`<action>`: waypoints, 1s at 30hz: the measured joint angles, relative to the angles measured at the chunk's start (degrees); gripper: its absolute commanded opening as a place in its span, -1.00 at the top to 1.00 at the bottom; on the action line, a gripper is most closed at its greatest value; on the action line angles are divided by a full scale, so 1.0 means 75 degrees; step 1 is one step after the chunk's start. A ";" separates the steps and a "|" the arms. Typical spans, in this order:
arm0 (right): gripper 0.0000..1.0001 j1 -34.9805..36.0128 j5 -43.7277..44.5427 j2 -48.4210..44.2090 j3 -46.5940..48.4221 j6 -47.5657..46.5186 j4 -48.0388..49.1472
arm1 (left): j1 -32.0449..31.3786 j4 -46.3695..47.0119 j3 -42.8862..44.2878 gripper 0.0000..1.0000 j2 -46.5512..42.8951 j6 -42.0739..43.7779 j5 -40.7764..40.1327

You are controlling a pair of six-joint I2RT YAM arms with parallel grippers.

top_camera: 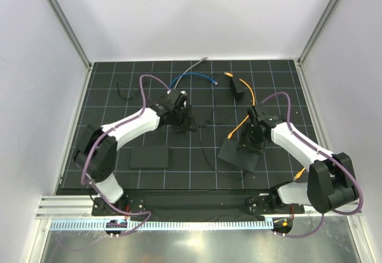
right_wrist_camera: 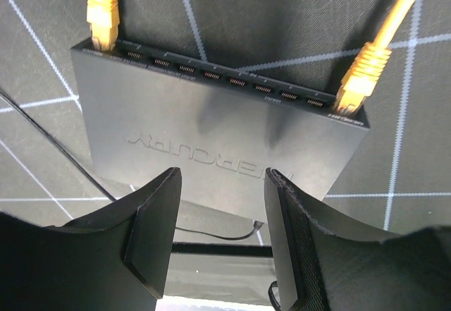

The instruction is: Pull the plug from the switch port

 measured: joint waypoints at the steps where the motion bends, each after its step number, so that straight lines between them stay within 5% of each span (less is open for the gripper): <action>1: -0.15 0.0000 0.0061 0.0029 0.0032 0.0000 -0.0012 | -0.0143 0.0017 -0.0023 -0.03 -0.0154 0.0026 0.0061; 8: -0.11 -0.0006 0.0373 0.0192 0.0329 0.0006 -0.0044 | -0.1495 0.1107 -0.0501 0.42 -0.0714 -0.0166 0.1040; 20: 0.01 -0.0087 0.0388 0.0391 0.0385 0.0178 -0.0055 | -0.4226 0.2337 -0.0685 0.27 0.0181 -0.1096 0.0597; 30: 0.02 -0.0178 0.0152 0.0391 0.0385 0.0172 -0.0044 | -0.4709 0.3351 -0.0382 0.12 0.1480 -0.1166 0.0058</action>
